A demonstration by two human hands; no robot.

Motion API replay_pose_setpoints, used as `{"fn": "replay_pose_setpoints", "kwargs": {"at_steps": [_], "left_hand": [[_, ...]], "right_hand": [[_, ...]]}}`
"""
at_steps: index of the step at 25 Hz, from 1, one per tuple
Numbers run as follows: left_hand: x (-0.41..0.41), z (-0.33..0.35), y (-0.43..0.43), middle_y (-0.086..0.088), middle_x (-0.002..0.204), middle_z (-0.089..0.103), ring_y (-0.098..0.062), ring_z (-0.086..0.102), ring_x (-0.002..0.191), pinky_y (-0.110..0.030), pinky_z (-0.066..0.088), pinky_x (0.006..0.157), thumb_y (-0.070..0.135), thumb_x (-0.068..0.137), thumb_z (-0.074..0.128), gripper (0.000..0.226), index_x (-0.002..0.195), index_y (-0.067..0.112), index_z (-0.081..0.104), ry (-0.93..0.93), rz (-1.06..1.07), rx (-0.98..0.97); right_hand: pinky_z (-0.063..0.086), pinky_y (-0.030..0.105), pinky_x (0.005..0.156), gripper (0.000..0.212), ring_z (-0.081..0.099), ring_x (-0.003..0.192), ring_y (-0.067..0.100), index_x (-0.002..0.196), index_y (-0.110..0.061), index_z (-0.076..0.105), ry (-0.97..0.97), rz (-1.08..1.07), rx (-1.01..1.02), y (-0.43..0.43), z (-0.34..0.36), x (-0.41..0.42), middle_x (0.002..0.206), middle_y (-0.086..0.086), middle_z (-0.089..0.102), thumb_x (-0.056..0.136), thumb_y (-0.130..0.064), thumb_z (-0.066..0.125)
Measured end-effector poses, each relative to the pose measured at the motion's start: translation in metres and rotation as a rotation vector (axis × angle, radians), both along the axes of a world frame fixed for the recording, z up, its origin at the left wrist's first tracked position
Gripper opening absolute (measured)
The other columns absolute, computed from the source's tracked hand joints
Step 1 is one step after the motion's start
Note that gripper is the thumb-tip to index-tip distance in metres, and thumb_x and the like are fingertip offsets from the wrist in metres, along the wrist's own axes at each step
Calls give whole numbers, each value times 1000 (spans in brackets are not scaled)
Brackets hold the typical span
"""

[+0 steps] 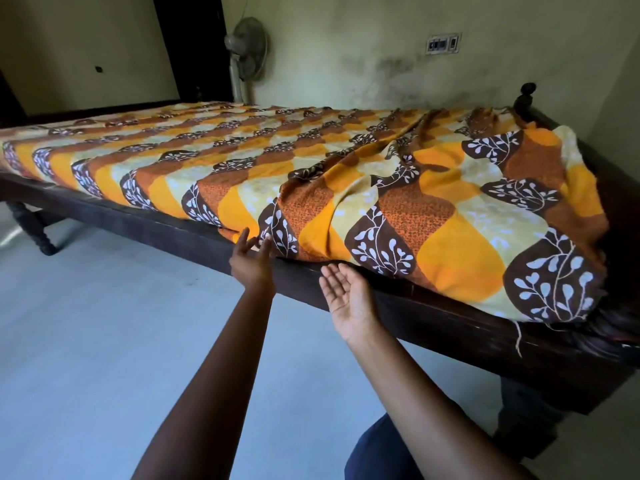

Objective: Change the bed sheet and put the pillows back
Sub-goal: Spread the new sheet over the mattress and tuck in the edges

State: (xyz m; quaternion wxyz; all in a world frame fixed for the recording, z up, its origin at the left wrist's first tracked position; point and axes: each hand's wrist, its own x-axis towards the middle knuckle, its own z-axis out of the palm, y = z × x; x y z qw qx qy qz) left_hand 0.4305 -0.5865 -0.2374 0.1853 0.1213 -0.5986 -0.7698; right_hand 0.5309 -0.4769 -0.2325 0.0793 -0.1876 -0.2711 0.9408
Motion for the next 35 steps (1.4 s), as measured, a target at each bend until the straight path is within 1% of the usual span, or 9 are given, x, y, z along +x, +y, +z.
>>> {"fn": "replay_pose_setpoints", "kwargs": {"at_steps": [3,6,9,12,16,20,26,32,35], "left_hand": [[-9,5,8,-6,92,69,-16,63,87,-22,47,75,23,75,77,35,105,7,70,-141,20,-265],[-18,-5,12,-12,89,71,-23,68,85,-27,54,75,20,73,78,26,93,4,73,-249,-17,-173],[-19,0,17,-16,100,65,-25,62,96,-28,54,77,12,87,60,37,119,-7,58,-257,-250,226],[-19,14,17,-24,143,37,-38,38,131,-47,34,108,46,96,32,67,143,-1,28,-241,-494,780],[-19,18,36,-19,153,21,-40,23,139,-59,22,109,76,83,13,92,149,11,17,-178,-579,977],[-10,19,50,-15,139,42,-33,37,131,-51,35,101,53,97,22,63,145,13,31,-194,-545,858],[17,-5,11,-17,142,41,-32,43,130,-41,36,107,17,101,30,40,138,2,34,-240,-391,709],[-3,-5,-25,-16,141,44,-29,47,127,-36,40,102,23,101,30,38,134,5,40,-138,-281,689],[-28,4,-38,-17,149,33,-31,35,136,-41,29,111,47,98,27,64,145,4,24,-118,-341,768]], "right_hand": [[46,32,94,14,56,106,18,94,-6,57,16,-67,-34,7,9,0,96,5,59,96,-12,45],[44,34,99,14,51,119,19,97,-7,56,33,-94,-78,10,13,1,109,6,57,96,-16,46],[41,35,104,15,46,127,16,101,-9,56,53,-89,-94,11,18,-3,118,4,53,95,-22,49],[39,34,106,23,43,128,14,111,-10,53,76,-81,-91,12,23,-8,112,2,52,94,-25,50],[39,33,103,17,44,125,13,100,-10,54,92,-36,-64,19,22,-7,108,1,54,94,-26,49],[41,33,100,23,45,127,15,110,-9,54,100,-24,-40,27,16,-5,123,4,53,96,-25,46],[47,33,92,27,51,121,21,120,-5,53,70,-1,51,24,1,1,126,7,55,98,-16,41],[42,31,97,41,46,128,25,139,-5,36,37,145,166,-13,-5,-6,139,15,46,98,-7,37],[42,31,94,43,44,130,22,140,-4,35,-10,105,92,-31,4,-37,141,12,44,98,-10,39]]}}
